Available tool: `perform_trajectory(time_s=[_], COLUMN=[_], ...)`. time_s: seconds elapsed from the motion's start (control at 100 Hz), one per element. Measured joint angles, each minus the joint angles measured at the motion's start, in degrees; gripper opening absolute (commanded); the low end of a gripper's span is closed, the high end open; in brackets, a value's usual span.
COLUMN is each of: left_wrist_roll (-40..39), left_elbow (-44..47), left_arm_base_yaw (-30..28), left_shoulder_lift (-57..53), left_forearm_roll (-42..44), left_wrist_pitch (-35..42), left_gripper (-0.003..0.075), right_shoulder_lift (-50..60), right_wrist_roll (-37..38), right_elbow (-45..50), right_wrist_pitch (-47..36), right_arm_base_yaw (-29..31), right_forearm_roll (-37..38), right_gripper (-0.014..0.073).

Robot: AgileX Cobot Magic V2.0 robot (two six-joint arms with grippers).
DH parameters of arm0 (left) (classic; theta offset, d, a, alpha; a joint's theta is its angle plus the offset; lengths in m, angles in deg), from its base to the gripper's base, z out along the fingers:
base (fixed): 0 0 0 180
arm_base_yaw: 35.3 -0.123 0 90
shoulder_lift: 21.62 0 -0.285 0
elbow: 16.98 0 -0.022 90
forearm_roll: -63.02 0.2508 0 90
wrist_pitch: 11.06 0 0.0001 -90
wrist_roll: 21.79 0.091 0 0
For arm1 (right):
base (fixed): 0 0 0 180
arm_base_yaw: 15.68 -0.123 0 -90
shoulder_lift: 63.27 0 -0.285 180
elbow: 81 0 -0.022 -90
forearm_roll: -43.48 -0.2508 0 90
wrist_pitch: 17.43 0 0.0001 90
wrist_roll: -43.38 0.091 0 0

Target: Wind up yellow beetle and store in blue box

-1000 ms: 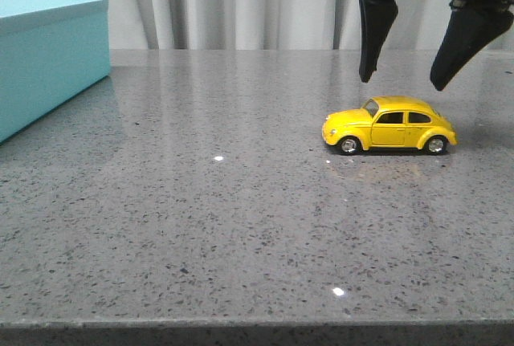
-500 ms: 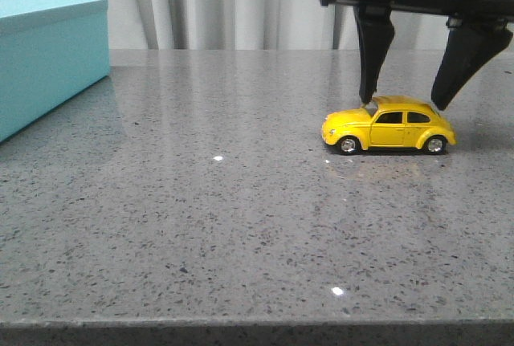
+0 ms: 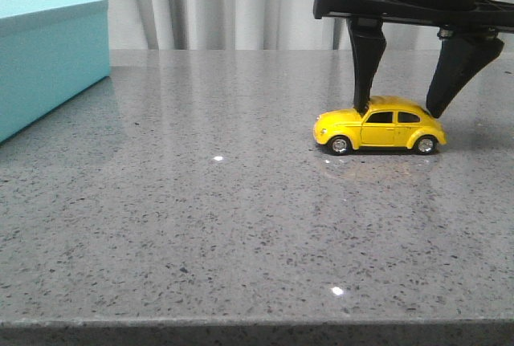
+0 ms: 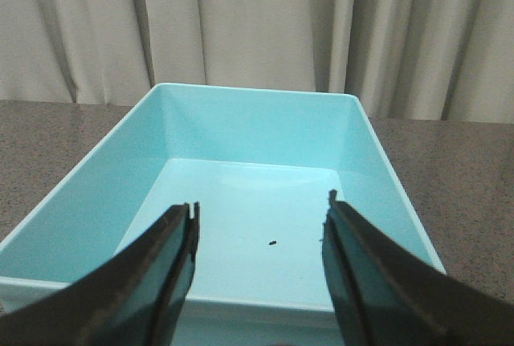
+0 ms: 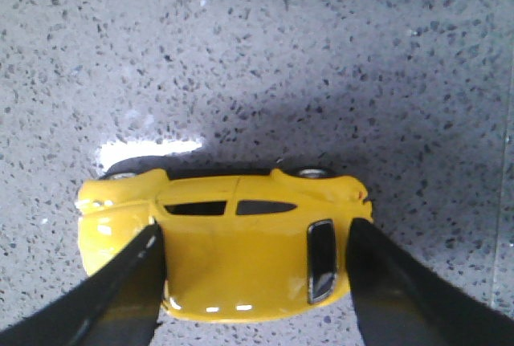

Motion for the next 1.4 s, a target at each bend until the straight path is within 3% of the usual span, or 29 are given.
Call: perform_trajectory(time_s=[0.41, 0.7, 0.93, 1.4], left_wrist_roll=[0.00, 0.00, 0.00, 0.00], left_elbow=[0.00, 0.00, 0.00, 0.00], left_arm_base_yaw=[0.00, 0.00, 0.00, 0.00], left_shoulder_lift=[0.00, 0.00, 0.00, 0.00], left_forearm_roll=[0.00, 0.00, 0.00, 0.00], left_wrist_pitch=[0.00, 0.00, 0.00, 0.00], left_gripper=[0.0355, 0.0355, 0.0355, 0.0355], right_shoulder_lift=[0.85, 5.95, 7.09, 15.80], right_wrist_roll=[0.12, -0.49, -3.22, -5.08], right_elbow=[2.48, 10.09, 11.06, 7.79], right_wrist_pitch=[-1.35, -4.95, -4.43, -4.81], right_arm_base_yaw=[1.00, 8.77, 13.94, 11.50], right_forearm_roll=[0.53, 1.07, 2.08, 4.01], right_gripper=[0.0476, 0.0476, 0.0476, 0.0476])
